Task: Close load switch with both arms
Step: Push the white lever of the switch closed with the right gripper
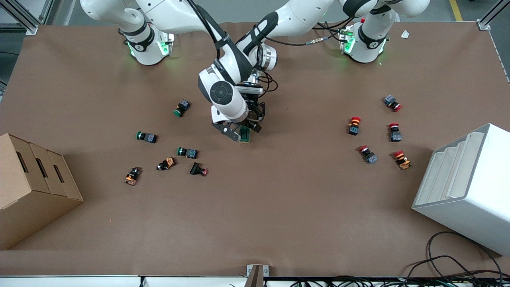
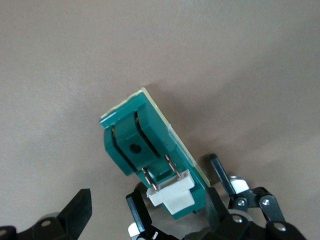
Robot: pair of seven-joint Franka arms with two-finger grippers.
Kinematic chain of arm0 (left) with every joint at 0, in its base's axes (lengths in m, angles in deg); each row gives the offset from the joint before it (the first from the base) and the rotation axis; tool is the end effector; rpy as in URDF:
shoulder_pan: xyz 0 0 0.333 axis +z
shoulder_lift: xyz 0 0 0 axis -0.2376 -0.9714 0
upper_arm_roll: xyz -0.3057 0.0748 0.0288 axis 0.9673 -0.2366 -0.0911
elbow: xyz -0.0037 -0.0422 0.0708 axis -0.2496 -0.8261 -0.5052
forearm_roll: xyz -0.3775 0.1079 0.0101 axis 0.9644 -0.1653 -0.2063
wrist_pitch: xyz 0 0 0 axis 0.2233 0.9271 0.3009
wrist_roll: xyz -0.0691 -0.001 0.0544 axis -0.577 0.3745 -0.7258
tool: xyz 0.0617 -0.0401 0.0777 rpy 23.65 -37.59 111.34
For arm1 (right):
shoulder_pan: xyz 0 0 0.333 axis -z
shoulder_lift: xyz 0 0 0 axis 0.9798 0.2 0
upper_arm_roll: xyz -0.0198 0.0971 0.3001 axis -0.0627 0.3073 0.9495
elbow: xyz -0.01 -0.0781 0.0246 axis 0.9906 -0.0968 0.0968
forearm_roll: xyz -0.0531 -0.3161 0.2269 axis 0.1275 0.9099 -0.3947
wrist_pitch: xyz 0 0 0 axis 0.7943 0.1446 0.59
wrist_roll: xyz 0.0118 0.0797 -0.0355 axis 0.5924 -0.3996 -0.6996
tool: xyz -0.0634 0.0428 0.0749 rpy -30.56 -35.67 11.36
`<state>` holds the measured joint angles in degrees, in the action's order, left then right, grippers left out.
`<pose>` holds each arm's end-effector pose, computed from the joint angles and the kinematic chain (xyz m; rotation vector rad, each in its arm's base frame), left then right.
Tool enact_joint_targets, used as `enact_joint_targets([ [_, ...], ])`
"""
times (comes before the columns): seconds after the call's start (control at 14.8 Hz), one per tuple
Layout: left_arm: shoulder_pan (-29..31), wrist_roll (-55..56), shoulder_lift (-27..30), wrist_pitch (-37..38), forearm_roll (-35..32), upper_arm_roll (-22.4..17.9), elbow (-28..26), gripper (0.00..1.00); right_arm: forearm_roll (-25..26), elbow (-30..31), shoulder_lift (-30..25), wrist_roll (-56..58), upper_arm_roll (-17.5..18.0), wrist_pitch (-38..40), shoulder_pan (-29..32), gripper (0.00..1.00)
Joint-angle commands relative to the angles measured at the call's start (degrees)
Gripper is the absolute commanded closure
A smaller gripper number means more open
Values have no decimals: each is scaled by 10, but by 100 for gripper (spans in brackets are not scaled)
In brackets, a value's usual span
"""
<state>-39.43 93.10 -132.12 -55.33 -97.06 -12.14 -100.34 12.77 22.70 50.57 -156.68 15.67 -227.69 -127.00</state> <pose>0.2373 -0.5509 0.0741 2.6200 -0.2075 1.5872 0.4400 0.4640 0.2123 -2.8592 0.9570 0.2886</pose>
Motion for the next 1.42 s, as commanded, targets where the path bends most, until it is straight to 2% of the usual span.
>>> enact_joint_targets([
  [0.0,-4,6,-34,-2,-12,-2,5,2,-12,9,7,-15,-7,-20,-17,0],
  [0.34,-4,6,-35,-1,-13,-2,6,2,-15,5,18,-27,-6,-48,-17,0],
  [0.54,-4,6,-35,-1,-13,-3,7,2,-46,-8,29,-27,-6,-59,-15,0],
  [0.74,-4,5,-35,-1,-16,-5,7,2,-48,-22,28,-20,-8,-52,-4,0],
  [1.01,-4,5,-35,-1,-16,-6,7,2,-46,-68,28,-16,-9,26,22,0],
  [1.35,-3,6,-32,-1,-13,-5,10,2,-45,-90,30,-15,-9,44,35,0],
])
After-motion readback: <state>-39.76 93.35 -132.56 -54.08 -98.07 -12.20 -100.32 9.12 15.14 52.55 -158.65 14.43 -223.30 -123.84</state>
